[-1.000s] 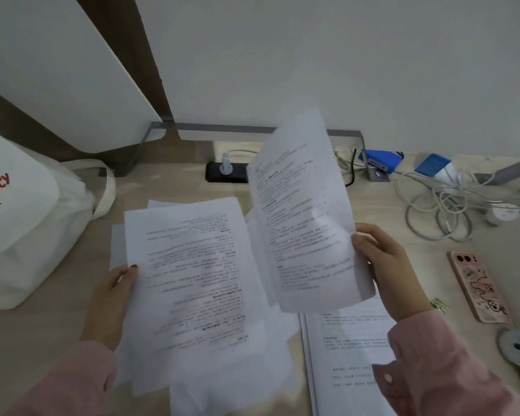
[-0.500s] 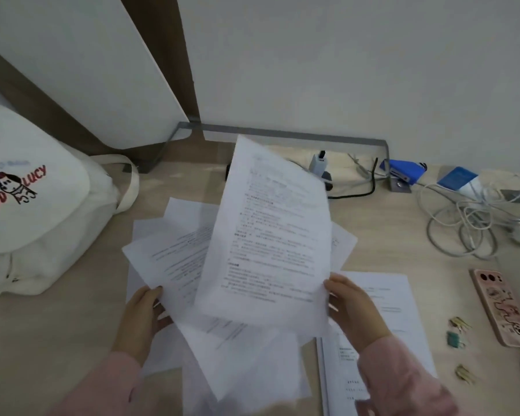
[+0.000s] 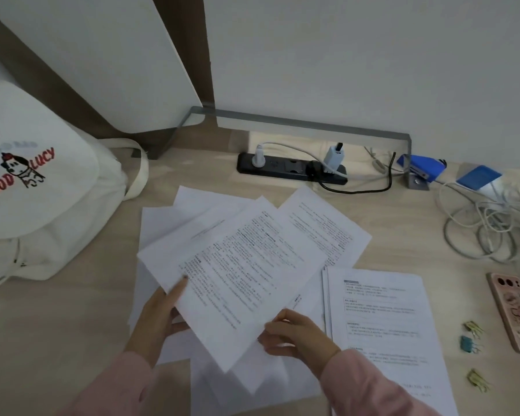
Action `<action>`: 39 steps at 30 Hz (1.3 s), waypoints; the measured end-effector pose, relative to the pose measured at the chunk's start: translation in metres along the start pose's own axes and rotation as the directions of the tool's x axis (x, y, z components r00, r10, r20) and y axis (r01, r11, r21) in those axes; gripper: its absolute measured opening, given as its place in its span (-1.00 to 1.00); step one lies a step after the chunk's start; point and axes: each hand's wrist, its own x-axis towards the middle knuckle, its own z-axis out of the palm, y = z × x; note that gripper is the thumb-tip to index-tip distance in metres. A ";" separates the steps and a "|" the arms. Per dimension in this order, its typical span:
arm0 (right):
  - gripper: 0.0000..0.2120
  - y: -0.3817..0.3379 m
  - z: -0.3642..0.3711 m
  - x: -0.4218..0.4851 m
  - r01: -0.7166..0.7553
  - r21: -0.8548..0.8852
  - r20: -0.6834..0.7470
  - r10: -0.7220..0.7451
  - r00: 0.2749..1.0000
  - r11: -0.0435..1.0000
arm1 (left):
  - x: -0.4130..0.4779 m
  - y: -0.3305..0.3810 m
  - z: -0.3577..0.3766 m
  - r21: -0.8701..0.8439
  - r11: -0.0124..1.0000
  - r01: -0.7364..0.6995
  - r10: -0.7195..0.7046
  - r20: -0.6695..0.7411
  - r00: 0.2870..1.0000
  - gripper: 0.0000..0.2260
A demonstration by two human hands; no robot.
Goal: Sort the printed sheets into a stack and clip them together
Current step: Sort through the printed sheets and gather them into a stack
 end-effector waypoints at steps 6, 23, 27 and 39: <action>-0.64 -0.041 -0.023 0.019 0.226 0.224 -0.194 -0.184 0.964 0.948 | -0.001 -0.007 -0.020 0.067 0.997 -0.033 0.033 -0.004 0.999 -0.70; -0.92 -0.024 -0.011 0.012 0.254 0.414 -0.358 -0.100 0.928 0.874 | -0.004 -0.018 -0.024 -0.378 0.918 0.121 -0.124 0.017 0.992 -0.69; -0.97 0.008 0.005 0.003 -0.071 0.147 -0.136 0.091 0.986 0.987 | -0.007 -0.018 -0.009 -0.211 0.973 0.094 -0.081 0.067 0.994 -0.70; -0.52 0.021 0.000 -0.012 -0.107 -0.047 -0.102 0.101 0.990 0.993 | -0.005 0.010 0.005 -0.290 0.953 -0.092 0.082 -0.045 0.996 -0.76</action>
